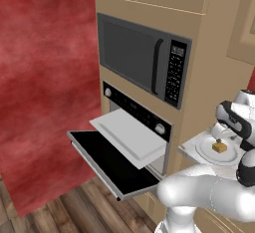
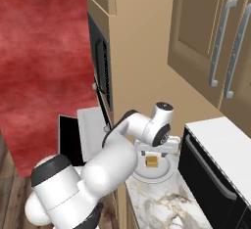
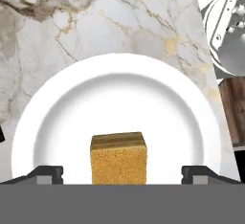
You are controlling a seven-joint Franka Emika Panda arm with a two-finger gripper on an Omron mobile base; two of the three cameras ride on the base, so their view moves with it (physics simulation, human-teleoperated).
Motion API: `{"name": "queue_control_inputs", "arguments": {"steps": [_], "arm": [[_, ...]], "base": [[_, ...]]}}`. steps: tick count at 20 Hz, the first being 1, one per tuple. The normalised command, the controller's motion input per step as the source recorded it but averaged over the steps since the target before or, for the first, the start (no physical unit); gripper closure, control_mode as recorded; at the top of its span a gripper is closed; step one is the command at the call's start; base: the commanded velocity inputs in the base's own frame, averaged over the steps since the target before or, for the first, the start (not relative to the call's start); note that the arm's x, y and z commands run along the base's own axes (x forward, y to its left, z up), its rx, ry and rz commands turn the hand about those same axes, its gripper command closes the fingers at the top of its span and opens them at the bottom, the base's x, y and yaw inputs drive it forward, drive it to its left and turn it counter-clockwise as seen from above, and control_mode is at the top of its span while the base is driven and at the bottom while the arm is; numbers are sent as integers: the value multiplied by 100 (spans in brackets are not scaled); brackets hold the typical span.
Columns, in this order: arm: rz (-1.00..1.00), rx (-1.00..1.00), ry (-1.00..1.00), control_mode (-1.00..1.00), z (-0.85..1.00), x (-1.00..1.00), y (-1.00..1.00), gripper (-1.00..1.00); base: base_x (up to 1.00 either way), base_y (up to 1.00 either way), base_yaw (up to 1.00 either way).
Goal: Take the baked cake out of the oven and place it on the plate for cooling. Then close the oven door.
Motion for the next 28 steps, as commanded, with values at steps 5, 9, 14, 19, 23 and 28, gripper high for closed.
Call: {"name": "queue_control_inputs", "arguments": {"steps": [5,9,14,19,23,28], "arm": [[0,0,1,-100,26,-55,62,-100],[-5,-6,5,-100,53,-27,87,-100],[0,-14,0,-100,58,-38,68,-100],[0,-19,0,-100,21,-24,87,-100],[2,-20,3,-100,1,-1,95,-100],[8,-16,25,-100,0,58,92,-100]], "base": [[0,0,0],[0,0,0],[0,0,0],[0,0,0],[0,0,0],[0,0,0]]}}
